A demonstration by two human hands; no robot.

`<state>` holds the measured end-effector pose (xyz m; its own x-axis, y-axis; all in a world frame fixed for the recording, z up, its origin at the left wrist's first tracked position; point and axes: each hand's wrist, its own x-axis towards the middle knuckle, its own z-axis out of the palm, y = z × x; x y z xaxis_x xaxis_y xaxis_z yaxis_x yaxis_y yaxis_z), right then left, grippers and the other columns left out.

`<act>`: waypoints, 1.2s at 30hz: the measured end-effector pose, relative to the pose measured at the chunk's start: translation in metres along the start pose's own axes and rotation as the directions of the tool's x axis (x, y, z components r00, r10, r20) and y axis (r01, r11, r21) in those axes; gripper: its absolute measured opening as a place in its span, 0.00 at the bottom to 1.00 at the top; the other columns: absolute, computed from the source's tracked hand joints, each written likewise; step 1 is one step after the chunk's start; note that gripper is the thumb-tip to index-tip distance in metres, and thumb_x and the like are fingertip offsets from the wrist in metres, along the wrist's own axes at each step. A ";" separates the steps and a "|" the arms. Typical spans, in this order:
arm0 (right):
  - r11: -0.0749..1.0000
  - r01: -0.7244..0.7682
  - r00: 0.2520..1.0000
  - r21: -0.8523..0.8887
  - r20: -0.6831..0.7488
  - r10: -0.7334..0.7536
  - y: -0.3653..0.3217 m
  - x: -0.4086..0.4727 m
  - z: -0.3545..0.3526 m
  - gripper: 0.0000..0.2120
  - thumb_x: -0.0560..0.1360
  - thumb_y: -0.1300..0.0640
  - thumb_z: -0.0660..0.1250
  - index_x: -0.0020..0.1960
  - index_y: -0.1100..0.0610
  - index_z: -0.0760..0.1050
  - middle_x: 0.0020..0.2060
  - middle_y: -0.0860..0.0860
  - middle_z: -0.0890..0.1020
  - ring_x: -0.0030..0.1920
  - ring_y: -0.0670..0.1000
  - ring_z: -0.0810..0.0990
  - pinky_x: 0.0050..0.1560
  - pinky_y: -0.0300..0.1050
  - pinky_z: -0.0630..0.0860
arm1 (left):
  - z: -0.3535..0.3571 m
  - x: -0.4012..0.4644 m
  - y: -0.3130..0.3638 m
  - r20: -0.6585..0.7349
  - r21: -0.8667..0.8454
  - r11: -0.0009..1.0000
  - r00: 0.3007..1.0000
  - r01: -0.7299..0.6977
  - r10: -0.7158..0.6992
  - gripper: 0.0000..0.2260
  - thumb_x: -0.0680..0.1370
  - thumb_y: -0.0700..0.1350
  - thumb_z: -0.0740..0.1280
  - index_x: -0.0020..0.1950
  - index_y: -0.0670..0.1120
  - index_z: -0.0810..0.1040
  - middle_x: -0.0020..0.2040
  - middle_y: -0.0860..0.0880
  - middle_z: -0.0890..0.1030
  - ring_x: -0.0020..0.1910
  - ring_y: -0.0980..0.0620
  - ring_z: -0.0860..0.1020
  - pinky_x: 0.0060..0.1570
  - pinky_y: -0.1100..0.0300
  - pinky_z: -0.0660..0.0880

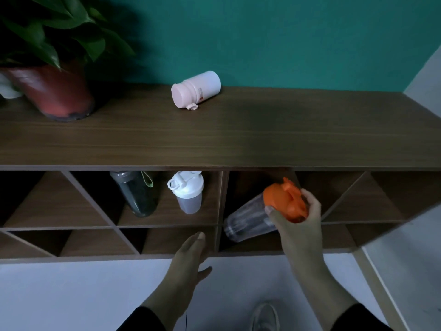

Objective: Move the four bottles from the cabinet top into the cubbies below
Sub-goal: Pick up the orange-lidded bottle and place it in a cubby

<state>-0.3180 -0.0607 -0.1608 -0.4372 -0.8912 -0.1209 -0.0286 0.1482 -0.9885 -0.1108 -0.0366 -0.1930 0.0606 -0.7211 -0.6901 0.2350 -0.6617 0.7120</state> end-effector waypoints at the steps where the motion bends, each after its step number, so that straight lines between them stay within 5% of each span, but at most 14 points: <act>1: 0.998 0.039 0.999 -0.047 0.009 -0.039 0.001 0.008 0.003 0.40 0.66 0.51 0.80 0.70 0.37 0.62 0.59 0.40 0.71 0.56 0.45 0.75 0.52 0.45 0.75 | -0.003 0.002 0.000 -0.057 -0.013 0.999 0.998 0.041 -0.042 0.21 0.83 0.53 0.65 0.74 0.46 0.72 0.71 0.44 0.77 0.68 0.38 0.77 0.66 0.41 0.76; 6: 0.961 0.140 0.990 -0.238 0.047 -0.133 0.014 0.055 0.027 0.44 0.64 0.48 0.81 0.73 0.43 0.61 0.66 0.44 0.71 0.64 0.51 0.72 0.60 0.51 0.74 | -0.017 0.020 0.000 -0.129 0.013 0.996 0.988 0.088 -0.085 0.16 0.83 0.48 0.66 0.68 0.42 0.76 0.61 0.38 0.83 0.55 0.37 0.83 0.59 0.41 0.80; 15: 0.855 0.250 0.968 -0.454 0.133 -0.212 0.030 0.095 0.084 0.44 0.63 0.46 0.81 0.72 0.48 0.62 0.68 0.49 0.71 0.70 0.55 0.70 0.68 0.53 0.67 | -0.025 0.034 0.003 -0.134 0.065 0.995 0.988 0.081 -0.072 0.14 0.83 0.49 0.64 0.65 0.43 0.77 0.55 0.41 0.84 0.51 0.40 0.85 0.52 0.46 0.82; 21: 0.825 0.280 0.960 -0.491 0.137 -0.245 0.036 0.102 0.099 0.44 0.64 0.49 0.81 0.73 0.48 0.61 0.70 0.50 0.70 0.71 0.55 0.69 0.66 0.46 0.63 | -0.027 0.040 0.006 -0.135 0.088 0.995 0.990 0.052 -0.040 0.13 0.83 0.49 0.64 0.64 0.44 0.79 0.53 0.43 0.85 0.49 0.41 0.86 0.48 0.48 0.83; 30: 0.786 0.329 0.944 -0.523 0.211 -0.255 0.046 0.097 0.090 0.42 0.65 0.48 0.80 0.73 0.48 0.62 0.70 0.50 0.68 0.71 0.56 0.69 0.70 0.59 0.69 | -0.031 0.042 0.018 -0.175 0.080 0.997 0.984 -0.023 0.037 0.12 0.83 0.48 0.65 0.63 0.43 0.80 0.53 0.42 0.85 0.51 0.42 0.84 0.48 0.47 0.83; 36: 0.834 0.268 0.963 -0.483 0.117 -0.241 0.049 0.078 0.074 0.45 0.66 0.43 0.78 0.75 0.49 0.59 0.69 0.49 0.69 0.70 0.50 0.68 0.67 0.49 0.68 | -0.029 0.039 0.022 -0.171 0.083 0.996 0.984 -0.038 0.052 0.11 0.83 0.49 0.65 0.60 0.44 0.81 0.54 0.43 0.86 0.54 0.41 0.84 0.51 0.46 0.82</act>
<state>-0.2870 -0.1543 -0.2257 -0.3091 -0.9444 0.1116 -0.5754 0.0923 -0.8127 -0.0748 -0.0732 -0.2075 0.2377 -0.7085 -0.6645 0.1511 -0.6488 0.7458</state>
